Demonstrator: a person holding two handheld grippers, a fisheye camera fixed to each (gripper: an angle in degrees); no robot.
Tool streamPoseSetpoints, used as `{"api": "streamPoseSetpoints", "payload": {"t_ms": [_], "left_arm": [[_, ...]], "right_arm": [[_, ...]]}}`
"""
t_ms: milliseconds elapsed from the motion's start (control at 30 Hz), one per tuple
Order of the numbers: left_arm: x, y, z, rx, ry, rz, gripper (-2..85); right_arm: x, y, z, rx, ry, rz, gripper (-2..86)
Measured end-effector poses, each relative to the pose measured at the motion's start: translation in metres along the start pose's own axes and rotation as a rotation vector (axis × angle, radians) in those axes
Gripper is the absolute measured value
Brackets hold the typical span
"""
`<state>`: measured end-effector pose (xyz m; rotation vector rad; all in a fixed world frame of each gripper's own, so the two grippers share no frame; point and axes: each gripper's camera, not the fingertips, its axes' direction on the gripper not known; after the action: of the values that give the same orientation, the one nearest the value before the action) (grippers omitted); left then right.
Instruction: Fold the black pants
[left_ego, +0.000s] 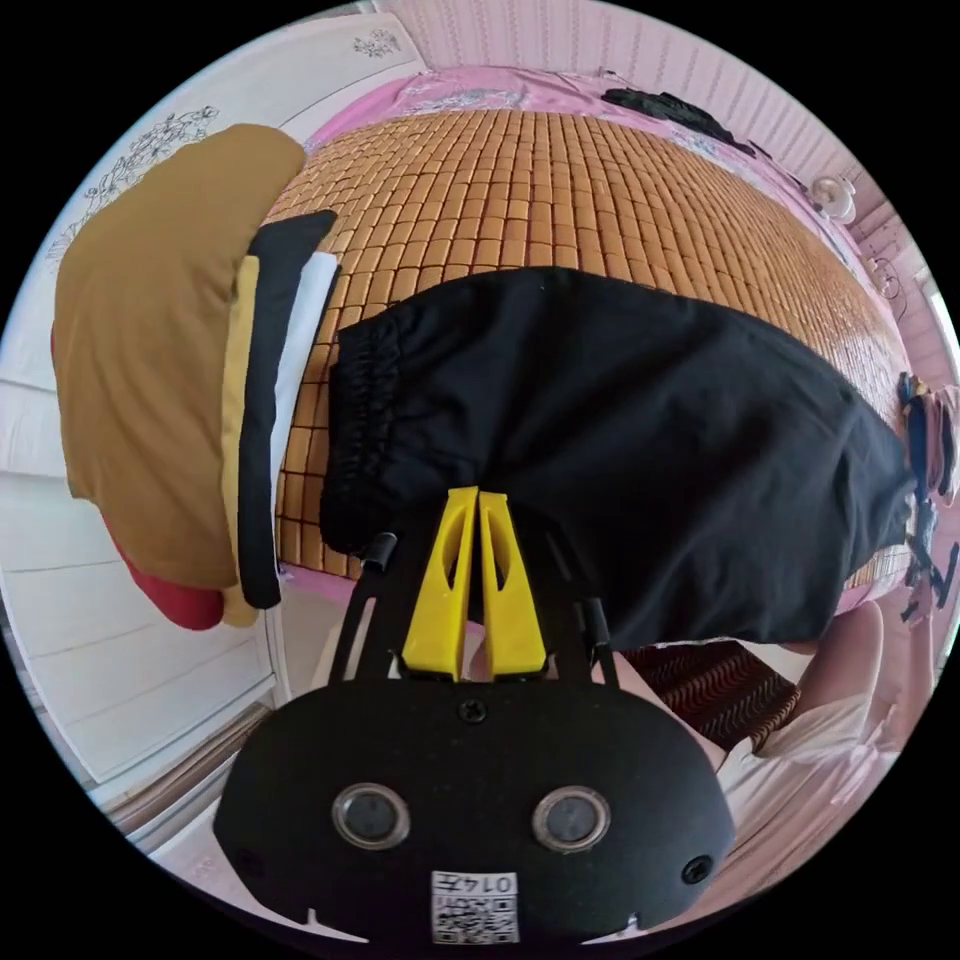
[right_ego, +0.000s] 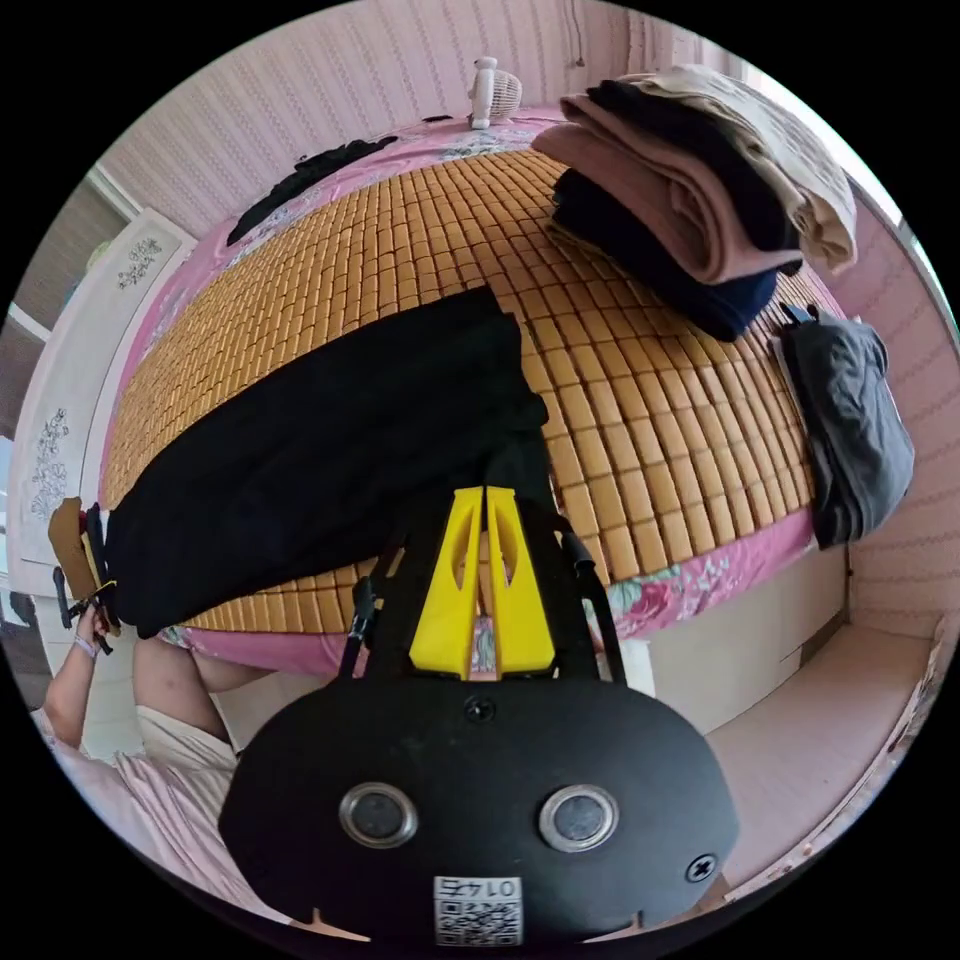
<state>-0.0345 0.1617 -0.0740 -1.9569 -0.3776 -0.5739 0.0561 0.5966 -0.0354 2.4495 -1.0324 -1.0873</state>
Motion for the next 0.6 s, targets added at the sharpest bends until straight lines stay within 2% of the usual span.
{"api": "streamPoseSetpoints", "payload": {"t_ms": [200,333,467,600], "left_arm": [[0.038,0.057,-0.073,0.25,0.041,0.041,-1.0],[0.09,0.083,-0.115,0.352,0.13,0.197,-1.0],[0.156,0.089,-0.138,0.394,0.206,0.373,-1.0],[0.213,0.084,-0.147,0.382,0.305,0.488,-0.8]], "right_arm": [[0.059,0.083,-0.027,0.07,-0.129,0.153,0.6],[0.093,0.115,-0.036,0.149,-0.173,0.233,2.7],[0.11,0.126,-0.034,0.187,-0.255,0.269,6.6],[0.127,0.129,-0.035,0.284,-0.273,0.42,8.0]]}}
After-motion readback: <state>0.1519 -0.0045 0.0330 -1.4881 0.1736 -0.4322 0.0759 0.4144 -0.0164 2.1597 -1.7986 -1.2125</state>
